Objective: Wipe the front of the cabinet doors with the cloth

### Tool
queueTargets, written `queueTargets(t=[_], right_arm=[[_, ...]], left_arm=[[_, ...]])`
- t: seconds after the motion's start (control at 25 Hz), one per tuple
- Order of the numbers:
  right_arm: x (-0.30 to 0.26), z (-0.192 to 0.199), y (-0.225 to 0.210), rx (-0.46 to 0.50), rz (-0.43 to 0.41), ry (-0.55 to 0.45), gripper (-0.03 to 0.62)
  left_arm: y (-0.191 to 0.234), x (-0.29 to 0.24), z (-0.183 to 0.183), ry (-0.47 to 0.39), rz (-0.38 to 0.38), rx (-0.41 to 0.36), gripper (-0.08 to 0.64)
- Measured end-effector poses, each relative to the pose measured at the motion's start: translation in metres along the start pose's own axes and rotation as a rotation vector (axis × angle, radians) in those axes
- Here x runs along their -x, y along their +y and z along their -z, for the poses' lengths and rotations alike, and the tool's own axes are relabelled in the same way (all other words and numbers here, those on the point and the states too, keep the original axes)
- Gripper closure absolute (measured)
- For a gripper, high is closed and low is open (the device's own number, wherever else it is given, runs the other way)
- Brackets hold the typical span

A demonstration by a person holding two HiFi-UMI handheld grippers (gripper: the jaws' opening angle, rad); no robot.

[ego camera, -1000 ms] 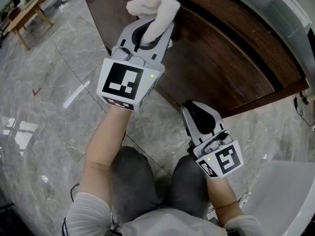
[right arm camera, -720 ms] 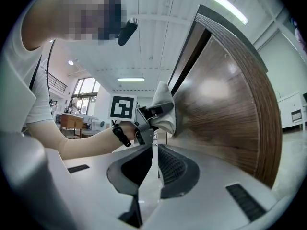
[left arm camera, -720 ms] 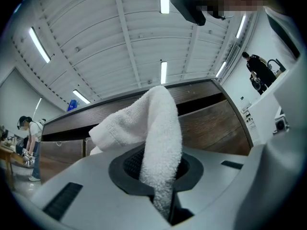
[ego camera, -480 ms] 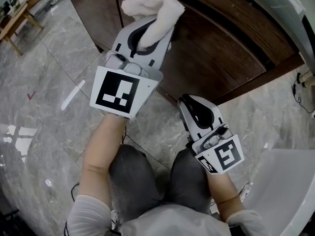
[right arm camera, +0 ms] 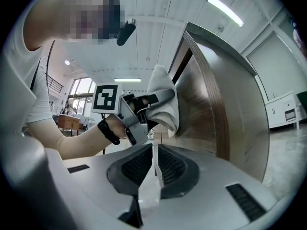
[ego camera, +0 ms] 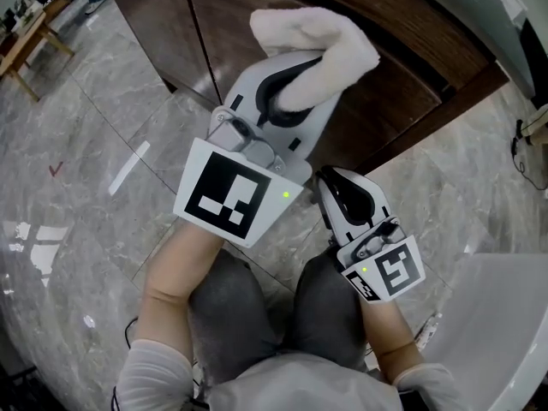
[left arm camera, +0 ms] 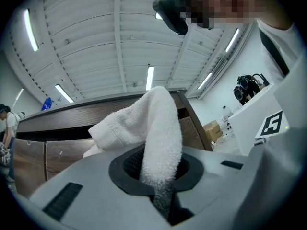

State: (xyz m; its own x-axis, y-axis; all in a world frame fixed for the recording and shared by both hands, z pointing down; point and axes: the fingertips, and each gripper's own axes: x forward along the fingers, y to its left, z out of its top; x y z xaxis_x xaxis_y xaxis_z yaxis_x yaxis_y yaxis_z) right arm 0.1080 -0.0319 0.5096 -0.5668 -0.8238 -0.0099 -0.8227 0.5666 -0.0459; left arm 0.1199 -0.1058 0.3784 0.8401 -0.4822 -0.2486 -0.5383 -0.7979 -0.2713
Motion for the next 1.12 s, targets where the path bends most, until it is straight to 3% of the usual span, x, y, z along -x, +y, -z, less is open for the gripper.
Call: queueTargets(t=[0.28, 0.4, 0.56, 0.8, 0.92, 1.08, 1.12], right_arm=[[0.04, 0.008, -0.009, 0.0, 0.034, 0.002, 0.534], [0.037, 0.005, -0.006, -0.005, 0.046, 0.006, 0.534], [0.031, 0.002, -0.001, 0.001, 0.053, 0.017, 0.534], [0.035, -0.001, 0.003, 0.011, 0.055, 0.019, 0.534], [0.033, 0.003, 0.006, 0.01, 0.038, 0.027, 0.534], [0.022, 0.01, 0.013, 0.001, -0.004, 0.032, 0.534], [0.017, 0.012, 0.015, -0.001, -0.015, 0.035, 0.534]], left_arm=[[-0.058, -0.013, -0.018, -0.017, 0.125, 0.019, 0.499], [-0.063, -0.013, -0.022, -0.014, 0.162, -0.016, 0.499], [-0.067, -0.013, -0.028, -0.034, 0.215, 0.023, 0.499], [-0.089, -0.008, -0.031, -0.063, 0.292, 0.022, 0.499], [-0.08, 0.006, -0.03, -0.051, 0.264, 0.001, 0.499], [-0.033, 0.042, -0.012, -0.031, 0.109, 0.15, 0.499], [-0.018, 0.054, -0.001, -0.01, 0.065, 0.157, 0.499]])
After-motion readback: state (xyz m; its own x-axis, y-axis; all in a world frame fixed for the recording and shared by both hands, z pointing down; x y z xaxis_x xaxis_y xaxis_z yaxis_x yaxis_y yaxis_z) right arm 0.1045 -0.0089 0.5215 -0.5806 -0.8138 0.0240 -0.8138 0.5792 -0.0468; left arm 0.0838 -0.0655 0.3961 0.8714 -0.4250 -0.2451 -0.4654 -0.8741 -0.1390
